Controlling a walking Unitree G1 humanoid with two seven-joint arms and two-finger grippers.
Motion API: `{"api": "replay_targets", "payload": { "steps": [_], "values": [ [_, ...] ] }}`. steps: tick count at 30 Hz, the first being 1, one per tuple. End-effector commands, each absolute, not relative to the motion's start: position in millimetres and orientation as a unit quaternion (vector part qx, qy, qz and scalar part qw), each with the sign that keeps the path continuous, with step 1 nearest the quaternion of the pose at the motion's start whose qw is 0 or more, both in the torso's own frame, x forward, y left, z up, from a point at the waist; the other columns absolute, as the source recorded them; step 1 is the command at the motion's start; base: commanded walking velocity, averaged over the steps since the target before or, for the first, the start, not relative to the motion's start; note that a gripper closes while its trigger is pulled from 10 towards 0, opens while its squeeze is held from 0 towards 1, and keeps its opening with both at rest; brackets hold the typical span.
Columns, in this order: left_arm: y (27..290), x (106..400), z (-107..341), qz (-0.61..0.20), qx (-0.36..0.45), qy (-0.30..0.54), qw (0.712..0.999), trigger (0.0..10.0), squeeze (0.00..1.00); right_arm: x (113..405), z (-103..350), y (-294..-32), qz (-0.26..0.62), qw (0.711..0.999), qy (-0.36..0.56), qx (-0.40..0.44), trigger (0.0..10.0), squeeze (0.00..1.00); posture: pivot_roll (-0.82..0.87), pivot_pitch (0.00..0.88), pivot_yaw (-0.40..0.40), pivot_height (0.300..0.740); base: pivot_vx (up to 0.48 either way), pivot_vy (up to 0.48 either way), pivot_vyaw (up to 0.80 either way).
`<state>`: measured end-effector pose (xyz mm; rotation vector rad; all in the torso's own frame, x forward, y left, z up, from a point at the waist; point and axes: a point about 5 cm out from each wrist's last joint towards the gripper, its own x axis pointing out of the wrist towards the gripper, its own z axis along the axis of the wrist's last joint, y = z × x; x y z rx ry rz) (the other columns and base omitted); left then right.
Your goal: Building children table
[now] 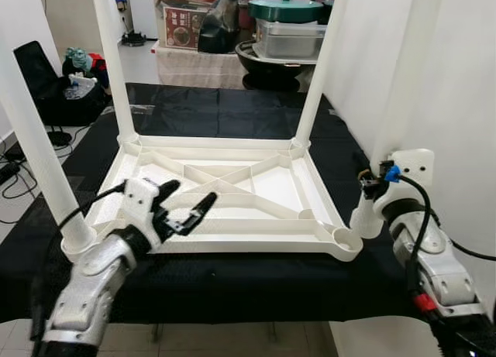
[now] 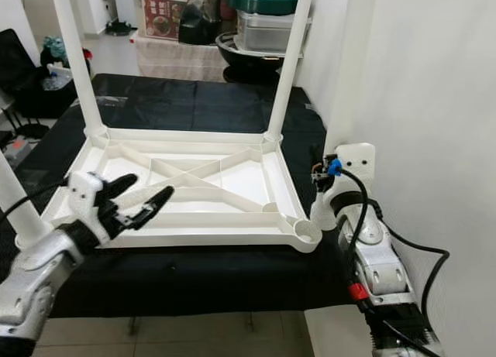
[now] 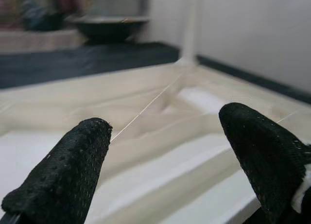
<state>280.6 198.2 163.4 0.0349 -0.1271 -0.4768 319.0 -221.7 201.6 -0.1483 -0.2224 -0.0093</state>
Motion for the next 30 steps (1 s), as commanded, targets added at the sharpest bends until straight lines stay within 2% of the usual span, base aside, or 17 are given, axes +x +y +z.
{"api": "replay_targets", "payload": {
  "steps": [1, 3, 7, 11, 13, 14, 15, 16, 18, 20, 30],
  "values": [
    [211, 275, 164, -0.215, 0.019, -0.056, 0.975, 10.0, 0.83, 317, 197, -219, -0.001, 0.99, -0.115, -0.082, 0.0, 0.0, 0.11, 0.0, -0.098, 0.74, 0.0, 0.0, 0.0],
    [215, 273, 163, -0.208, 0.024, -0.054, 0.976, 10.0, 0.83, 317, 196, -220, -0.001, 0.99, -0.116, -0.081, 0.0, 0.0, 0.11, 0.0, -0.098, 0.74, 0.0, 0.0, 0.0],
    [264, 261, 172, -0.143, 0.08, -0.043, 0.985, 10.0, 0.83, 318, 194, -222, -0.006, 0.99, -0.119, -0.081, 0.0, 0.0, 0.13, 0.0, -0.112, 0.74, 0.0, 0.0, 0.0],
    [304, 253, 188, -0.104, 0.149, -0.036, 0.983, 10.0, 0.83, 319, 193, -223, -0.006, 0.99, -0.12, -0.08, 0.0, 0.0, 0.14, 0.0, -0.121, 0.74, 0.0, 0.0, 0.0],
    [304, 253, 188, -0.104, 0.149, -0.036, 0.983, 10.0, 0.83, 319, 193, -223, -0.006, 0.99, -0.12, -0.08, 0.0, 0.0, 0.14, 0.0, -0.121, 0.74, 0.0, 0.0, 0.0],
    [326, 250, 199, -0.083, 0.186, -0.031, 0.979, 10.0, 0.83, 320, 192, -223, -0.004, 0.99, -0.12, -0.079, 0.0, 0.0, 0.15, 0.0, -0.127, 0.74, 0.0, 0.0, 0.0],
    [326, 250, 199, -0.083, 0.186, -0.031, 0.979, 10.0, 0.83, 320, 192, -223, -0.004, 0.99, -0.12, -0.079, 0.0, 0.0, 0.15, 0.0, -0.127, 0.74, 0.0, 0.0, 0.0],
    [370, 244, 227, -0.025, 0.243, -0.024, 0.969, 10.0, 0.83, 321, 192, -222, -0.001, 0.99, -0.121, -0.078, 0.0, 0.0, 0.16, 0.0, -0.128, 0.74, 0.0, 0.0, 0.0],
    [370, 244, 227, -0.025, 0.243, -0.024, 0.969, 10.0, 0.83, 321, 192, -222, -0.001, 0.99, -0.121, -0.078, 0.0, 0.0, 0.16, 0.0, -0.128, 0.74, 0.0, 0.0, 0.0],
    [400, 238, 251, 0.033, 0.277, -0.028, 0.96, 10.0, 0.84, 322, 191, -222, -0.002, 0.99, -0.121, -0.074, 0.0, 0.0, 0.17, 0.0, -0.129, 0.74, 0.0, 0.0, 0.0],
    [423, 237, 268, 0.087, 0.302, -0.036, 0.949, 10.0, 0.84, 320, 192, -221, 0.003, 0.99, -0.129, -0.061, 0.0, 0.0, 0.16, 0.0, -0.13, 0.74, 0.0, 0.0, 0.0]
  ]
}}
